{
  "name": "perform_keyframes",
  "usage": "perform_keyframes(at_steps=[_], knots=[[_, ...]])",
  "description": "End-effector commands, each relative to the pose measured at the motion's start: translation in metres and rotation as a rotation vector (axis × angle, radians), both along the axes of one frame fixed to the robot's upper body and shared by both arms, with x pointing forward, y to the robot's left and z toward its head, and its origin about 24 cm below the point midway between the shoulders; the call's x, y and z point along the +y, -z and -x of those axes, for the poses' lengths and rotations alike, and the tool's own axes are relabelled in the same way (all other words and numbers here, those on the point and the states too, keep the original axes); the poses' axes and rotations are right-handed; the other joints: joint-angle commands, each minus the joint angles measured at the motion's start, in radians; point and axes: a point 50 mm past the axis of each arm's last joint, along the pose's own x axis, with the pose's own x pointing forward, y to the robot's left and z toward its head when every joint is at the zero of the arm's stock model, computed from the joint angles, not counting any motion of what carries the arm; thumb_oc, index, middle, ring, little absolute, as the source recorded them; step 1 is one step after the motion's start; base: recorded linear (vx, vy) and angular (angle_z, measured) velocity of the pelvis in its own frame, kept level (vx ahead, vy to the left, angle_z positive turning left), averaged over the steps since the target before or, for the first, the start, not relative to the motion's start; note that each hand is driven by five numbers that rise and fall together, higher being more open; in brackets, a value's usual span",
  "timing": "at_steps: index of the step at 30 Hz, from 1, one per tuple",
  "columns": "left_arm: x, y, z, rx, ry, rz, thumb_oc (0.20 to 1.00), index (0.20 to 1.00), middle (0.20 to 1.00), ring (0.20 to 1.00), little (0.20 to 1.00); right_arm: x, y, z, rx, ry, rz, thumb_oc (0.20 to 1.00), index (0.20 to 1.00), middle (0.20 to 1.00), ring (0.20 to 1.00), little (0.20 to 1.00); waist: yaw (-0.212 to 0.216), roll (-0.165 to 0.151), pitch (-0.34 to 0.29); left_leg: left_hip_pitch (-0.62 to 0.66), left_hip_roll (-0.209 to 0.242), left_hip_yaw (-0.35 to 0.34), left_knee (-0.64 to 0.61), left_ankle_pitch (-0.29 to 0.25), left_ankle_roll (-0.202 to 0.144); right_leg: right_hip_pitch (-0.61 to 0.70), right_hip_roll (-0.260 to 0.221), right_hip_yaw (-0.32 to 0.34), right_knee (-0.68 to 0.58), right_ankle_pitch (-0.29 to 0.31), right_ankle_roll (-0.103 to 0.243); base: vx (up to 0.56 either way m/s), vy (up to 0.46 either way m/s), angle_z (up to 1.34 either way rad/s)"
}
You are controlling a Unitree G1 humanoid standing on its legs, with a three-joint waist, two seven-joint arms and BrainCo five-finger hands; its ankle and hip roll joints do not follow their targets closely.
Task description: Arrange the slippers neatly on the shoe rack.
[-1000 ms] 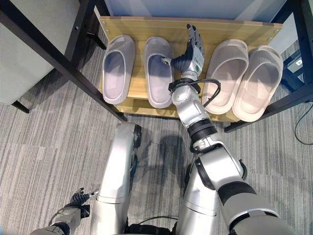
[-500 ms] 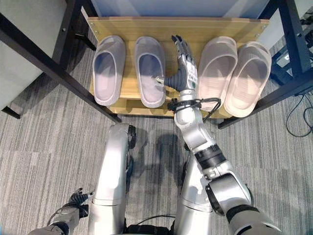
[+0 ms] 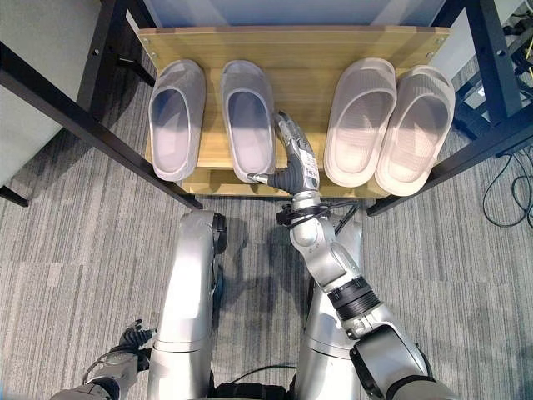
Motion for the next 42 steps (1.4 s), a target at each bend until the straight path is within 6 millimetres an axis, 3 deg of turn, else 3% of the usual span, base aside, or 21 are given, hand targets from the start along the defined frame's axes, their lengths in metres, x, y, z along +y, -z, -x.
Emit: perform_keyframes(at_steps=[1, 15, 24, 42], knots=[[-0.01, 0.016, 0.037, 0.113, 0.05, -0.029, 1.0, 1.0, 1.0, 1.0, 1.0, 0.018, -0.02, 0.022, -0.126, -0.157, 0.007, 1.0, 1.0, 1.0, 1.0, 1.0, 0.062, -0.004, -0.026, -0.002, -0.018, 0.08, 0.002, 0.009, 0.081, 0.172, -0.002, 0.092, 0.029, 0.192, -0.059, 0.0, 0.0, 0.0], [-0.013, 0.017, 0.037, 0.135, 0.081, -0.057, 1.0, 1.0, 1.0, 1.0, 1.0, 0.038, -0.003, 0.035, -0.061, -0.237, -0.048, 1.0, 1.0, 1.0, 1.0, 1.0, 0.057, -0.004, -0.026, -0.002, -0.02, 0.081, -0.002, 0.012, 0.079, 0.174, 0.002, 0.093, 0.028, 0.193, -0.06, 0.0, 0.0, 0.0], [-0.014, 0.017, 0.035, 0.138, 0.114, -0.077, 1.0, 1.0, 1.0, 1.0, 1.0, 0.051, 0.003, 0.033, -0.02, -0.276, -0.027, 1.0, 1.0, 1.0, 1.0, 1.0, 0.06, -0.001, -0.026, -0.002, -0.019, 0.083, -0.005, 0.014, 0.078, 0.171, 0.003, 0.093, 0.026, 0.194, -0.059, 0.0, 0.0, 0.0], [-0.013, 0.015, 0.032, 0.148, 0.189, -0.12, 1.0, 1.0, 1.0, 1.0, 1.0, 0.072, -0.02, 0.024, -0.053, -0.387, -0.036, 1.0, 1.0, 1.0, 1.0, 1.0, 0.081, 0.016, -0.026, -0.002, -0.026, 0.085, -0.005, 0.016, 0.075, 0.18, 0.004, 0.092, 0.026, 0.204, -0.056, 0.0, 0.0, 0.0]])
